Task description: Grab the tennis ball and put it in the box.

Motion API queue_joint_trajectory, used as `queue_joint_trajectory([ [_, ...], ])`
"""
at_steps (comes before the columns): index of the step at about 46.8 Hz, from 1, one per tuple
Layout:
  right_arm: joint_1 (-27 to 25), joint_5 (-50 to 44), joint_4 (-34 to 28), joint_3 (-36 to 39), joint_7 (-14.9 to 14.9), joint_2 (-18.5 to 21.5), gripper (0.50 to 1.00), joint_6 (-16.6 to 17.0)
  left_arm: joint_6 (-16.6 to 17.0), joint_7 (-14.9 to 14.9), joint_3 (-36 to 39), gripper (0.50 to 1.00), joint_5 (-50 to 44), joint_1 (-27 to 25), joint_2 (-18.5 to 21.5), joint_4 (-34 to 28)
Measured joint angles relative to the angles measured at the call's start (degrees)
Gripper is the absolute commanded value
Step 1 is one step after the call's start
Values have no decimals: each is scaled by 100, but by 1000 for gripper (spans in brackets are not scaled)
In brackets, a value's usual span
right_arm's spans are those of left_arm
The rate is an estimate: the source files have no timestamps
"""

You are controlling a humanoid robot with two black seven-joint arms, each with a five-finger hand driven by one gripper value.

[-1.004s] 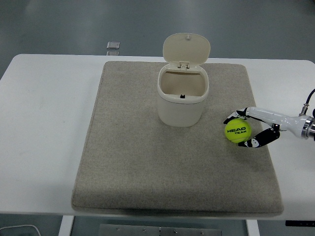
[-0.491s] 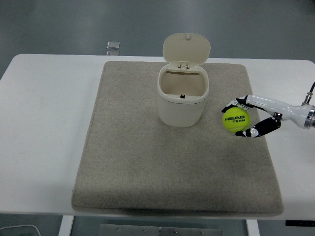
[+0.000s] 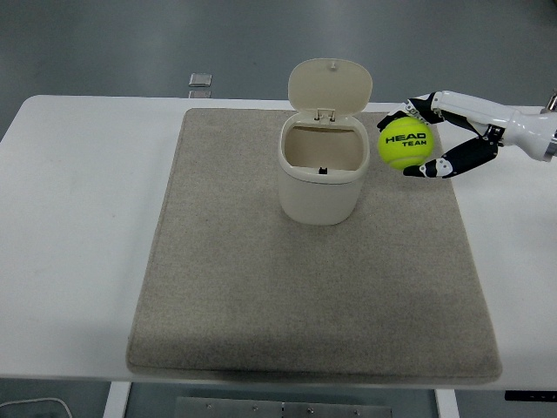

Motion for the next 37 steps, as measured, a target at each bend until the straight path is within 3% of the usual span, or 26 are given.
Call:
queue_joint_trajectory([
  [23, 385, 43, -336, -67, -89, 767, 500, 78, -2, 2, -2, 992, 0, -1, 0, -2],
  [29, 427, 55, -478, -75, -249, 1061, 500, 56, -1, 3, -4, 990, 0, 1, 0, 1],
  [35, 430, 66, -605, -75, -325, 1248, 543, 50, 0, 4, -2, 992, 0, -1, 0, -1],
  [37, 434, 66, -633, -80, -328, 1300, 582, 45, 0, 6, -3, 992, 0, -1, 0, -1],
])
